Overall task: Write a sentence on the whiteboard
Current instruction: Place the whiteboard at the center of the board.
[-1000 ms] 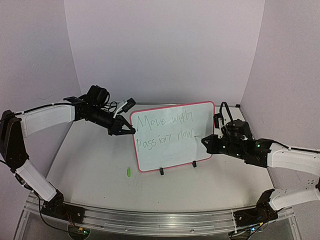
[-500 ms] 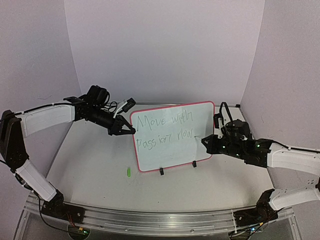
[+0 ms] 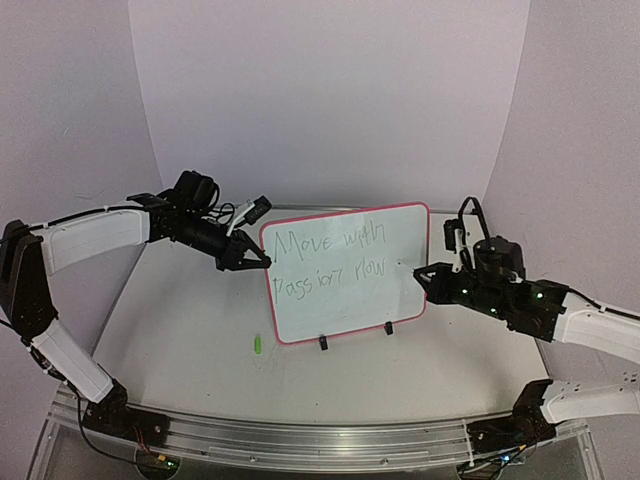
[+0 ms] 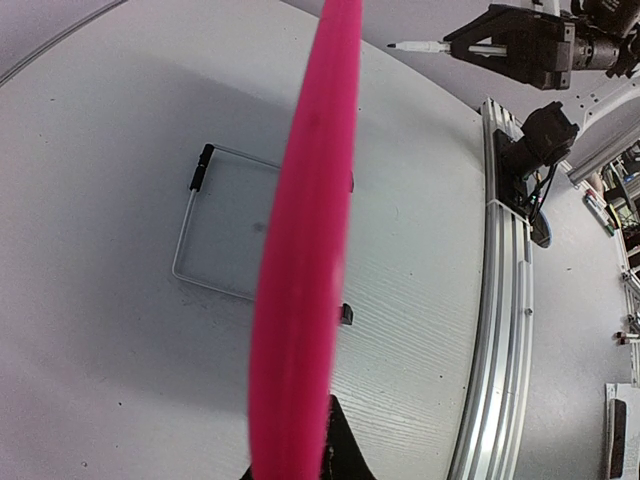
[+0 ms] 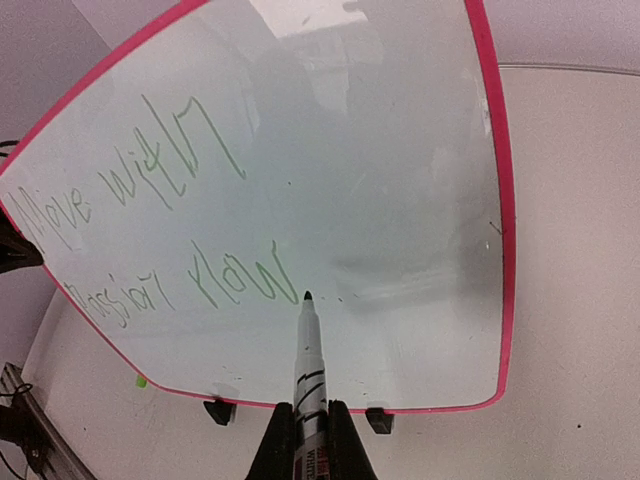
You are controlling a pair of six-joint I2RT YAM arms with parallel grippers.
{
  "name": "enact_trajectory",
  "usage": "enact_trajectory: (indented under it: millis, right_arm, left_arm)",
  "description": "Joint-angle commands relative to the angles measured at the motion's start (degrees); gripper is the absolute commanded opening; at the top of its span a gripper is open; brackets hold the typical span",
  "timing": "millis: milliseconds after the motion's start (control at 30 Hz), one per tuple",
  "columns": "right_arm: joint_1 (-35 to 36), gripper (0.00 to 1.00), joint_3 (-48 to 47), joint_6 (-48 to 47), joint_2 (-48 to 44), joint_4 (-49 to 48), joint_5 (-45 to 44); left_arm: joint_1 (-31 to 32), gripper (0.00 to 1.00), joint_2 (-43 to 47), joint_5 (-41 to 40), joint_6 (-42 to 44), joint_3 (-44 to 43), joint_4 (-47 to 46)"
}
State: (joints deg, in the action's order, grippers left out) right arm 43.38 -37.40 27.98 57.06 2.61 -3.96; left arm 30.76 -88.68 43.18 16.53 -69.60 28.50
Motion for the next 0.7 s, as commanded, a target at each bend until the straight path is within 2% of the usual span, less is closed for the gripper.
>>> enact_trajectory:
  millis: [0,133,400,567,667]
  right_arm:
    - [-0.29,0.0,0.76,-0.66,-3.97,2.19,-1.74]
    - [-0.29,0.0,0.61,-1.27,-4.45,2.11,-1.72]
    - [-0.3,0.0,0.42,-1.76,-4.7,1.79,-1.88]
    - [-0.31,0.0,0.73,-2.12,-6.05,1.78,-2.28]
    - [-0.29,0.0,0.66,-2.86,-7.12,1.78,-2.35]
  left_arm:
    - [0.47,0.02,-1.46,-4.72,0.38,-0.25,1.11]
    - [0.51,0.09,-1.02,-5.41,-0.57,-0.23,0.97]
    - [0.45,0.31,1.36,-6.06,-1.73,1.02,-0.23]
    - [0.45,0.5,3.36,-6.68,-2.72,2.04,-1.02]
    - [0.46,0.58,5.25,-9.76,-3.93,2.91,-1.93]
